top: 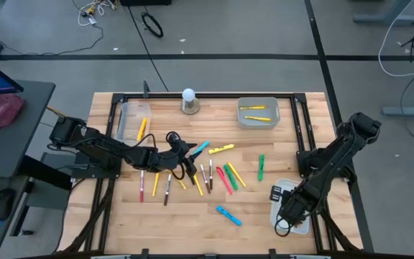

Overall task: Pick & Place Markers
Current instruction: Put the light yellow highlighter into the transparent bin

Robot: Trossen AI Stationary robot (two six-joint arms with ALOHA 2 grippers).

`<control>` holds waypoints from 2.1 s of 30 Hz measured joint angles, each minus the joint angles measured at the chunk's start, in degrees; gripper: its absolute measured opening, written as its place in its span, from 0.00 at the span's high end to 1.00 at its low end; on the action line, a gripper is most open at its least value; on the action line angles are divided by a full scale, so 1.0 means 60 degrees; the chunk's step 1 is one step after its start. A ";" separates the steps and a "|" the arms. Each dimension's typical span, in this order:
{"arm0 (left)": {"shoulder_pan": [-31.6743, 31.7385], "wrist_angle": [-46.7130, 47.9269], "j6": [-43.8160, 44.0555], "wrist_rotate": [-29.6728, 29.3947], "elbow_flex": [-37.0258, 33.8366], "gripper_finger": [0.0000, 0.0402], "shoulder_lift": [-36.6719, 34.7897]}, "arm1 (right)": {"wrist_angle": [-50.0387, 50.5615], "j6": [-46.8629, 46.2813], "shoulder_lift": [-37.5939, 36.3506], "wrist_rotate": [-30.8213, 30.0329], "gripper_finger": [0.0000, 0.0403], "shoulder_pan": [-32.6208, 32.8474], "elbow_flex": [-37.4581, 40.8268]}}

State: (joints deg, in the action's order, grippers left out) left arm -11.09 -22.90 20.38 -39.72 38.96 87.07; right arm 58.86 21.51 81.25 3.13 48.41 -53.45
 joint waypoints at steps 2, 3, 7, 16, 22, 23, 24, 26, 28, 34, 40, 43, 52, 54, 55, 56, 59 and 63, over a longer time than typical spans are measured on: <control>0.0000 0.0000 0.0000 0.0000 0.0000 0.56 0.0000 | 0.0074 -0.0334 0.0000 -0.0275 0.76 -0.0116 -0.0596; 0.0000 0.0000 0.0000 0.0000 0.0000 0.56 0.0000 | 0.0090 -0.0578 0.0000 -0.0430 0.76 -0.0198 -0.0884; 0.0000 0.0000 0.0000 0.0000 0.0000 0.56 0.0000 | -0.0025 -0.1943 -0.0004 -0.0828 0.76 -0.0696 -0.1815; 0.0000 0.0000 0.0004 0.0045 0.0000 0.56 0.0000 | -0.2425 -0.4690 -0.0136 -0.2027 0.76 -0.2451 -0.0976; -0.0004 0.0000 0.0047 0.0095 0.0000 0.56 0.0000 | -0.7135 -0.3147 -0.0131 -0.1803 0.76 -0.3921 0.1328; -0.0004 0.0000 0.0062 0.0095 0.0000 0.56 0.0000 | -0.7790 -0.2936 -0.0131 -0.1659 0.76 -0.4212 0.1680; -0.0004 0.0000 0.0066 0.0095 0.0000 0.56 0.0000 | -0.8401 -0.2853 -0.0131 -0.1503 0.76 -0.4508 0.2010; -0.0004 0.0000 0.0073 0.0095 0.0000 0.56 0.0000 | -0.9551 -0.3022 -0.0131 -0.1452 0.75 -0.5119 0.2616; -0.0004 0.0000 0.0073 0.0095 0.0000 0.56 0.0000 | -1.0433 -0.3258 -0.0131 -0.1460 0.73 -0.5735 0.3111; 0.0007 0.0000 0.0076 0.0095 0.0000 0.56 0.0000 | -1.1063 -0.4281 -0.0131 -0.2747 0.63 -0.7126 0.3494; 0.0007 0.0000 0.0084 0.0095 0.0000 0.56 0.0000 | -1.1557 -0.3981 0.0083 -0.2609 0.46 -0.8276 0.3496; 0.0007 0.0000 0.0211 0.0095 0.0000 0.56 0.0000 | -1.2187 -0.3837 0.0418 -0.2099 0.41 -0.8686 0.3496; 0.0007 0.0022 0.0185 0.0091 0.0000 0.56 0.0000 | -1.4368 -0.3432 0.2004 -0.1584 0.41 -0.8818 0.3490; 0.0007 0.0029 0.0175 0.0091 0.0000 0.56 0.0000 | -1.4387 -0.3398 0.2318 -0.1577 0.43 -0.8896 0.3485; 0.0007 0.0032 0.0162 0.0088 0.0000 0.56 0.0000 | -1.4373 -0.3346 0.2463 -0.1584 0.43 -0.8950 0.3460; 0.0007 0.0036 0.0144 0.0077 0.0000 0.56 -0.0002 | -1.4362 -0.3238 0.2585 -0.1597 0.44 -0.9010 0.3450; 0.0007 0.0051 0.0142 0.0058 0.0000 0.56 -0.0002 | -1.4337 -0.2815 0.2825 -0.1615 0.46 -0.9163 0.3404; 0.0007 0.0055 0.0146 0.0058 0.0000 0.56 0.0000 | -1.3737 -0.2520 0.2841 -0.1584 0.49 -0.9446 0.3391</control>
State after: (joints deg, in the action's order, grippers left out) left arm -11.05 -22.57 21.26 -39.38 38.96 87.07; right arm -23.56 6.39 98.30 -6.37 -8.26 -33.10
